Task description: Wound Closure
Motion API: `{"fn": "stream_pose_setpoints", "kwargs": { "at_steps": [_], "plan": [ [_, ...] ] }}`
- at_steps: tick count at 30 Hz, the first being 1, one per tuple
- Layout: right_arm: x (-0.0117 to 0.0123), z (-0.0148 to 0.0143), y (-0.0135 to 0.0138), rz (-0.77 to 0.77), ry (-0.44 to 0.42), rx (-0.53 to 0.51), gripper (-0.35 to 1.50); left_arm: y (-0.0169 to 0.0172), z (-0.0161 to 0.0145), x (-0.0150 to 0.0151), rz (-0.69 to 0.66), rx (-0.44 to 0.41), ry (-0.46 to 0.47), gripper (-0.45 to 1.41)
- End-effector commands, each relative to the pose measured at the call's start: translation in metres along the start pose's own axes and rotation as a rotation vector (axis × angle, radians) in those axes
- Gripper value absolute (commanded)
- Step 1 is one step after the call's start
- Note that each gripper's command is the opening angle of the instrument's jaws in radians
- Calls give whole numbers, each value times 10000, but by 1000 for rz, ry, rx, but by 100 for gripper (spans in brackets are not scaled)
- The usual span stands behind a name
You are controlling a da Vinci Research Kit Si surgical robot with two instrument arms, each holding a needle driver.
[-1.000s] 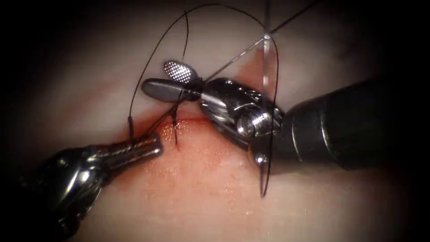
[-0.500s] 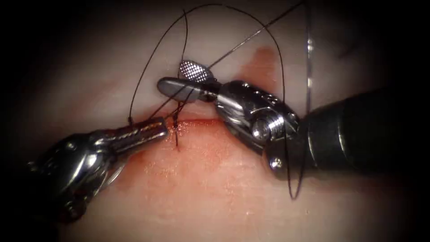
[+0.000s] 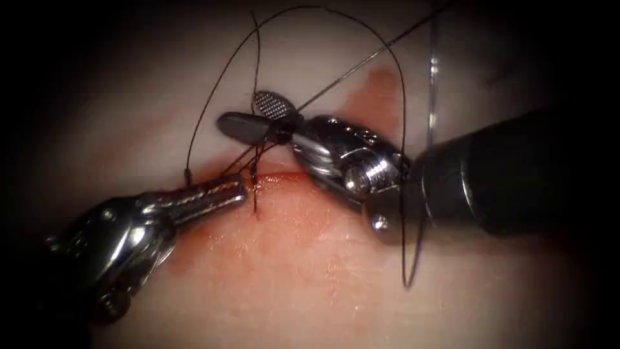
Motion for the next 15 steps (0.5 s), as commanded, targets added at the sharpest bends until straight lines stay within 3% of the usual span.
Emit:
{"fn": "stream_pose_setpoints", "kwargs": {
  "at_steps": [1,6,12,14,15],
  "plan": [
    [-10,14,1,-22,-27,-9,105,2,3,-9,-3,0,0,-45],
    [-22,22,13,-74,-100,-54,105,4,3,-9,-3,0,0,-45],
    [-23,23,15,-88,-111,-59,99,5,3,-9,-3,0,0,-45],
    [-23,22,14,-86,-117,-51,79,5,2,-9,-3,0,0,-45],
    [-22,22,13,-91,-127,-37,51,6,2,-9,-3,0,0,-45]
  ]
}}
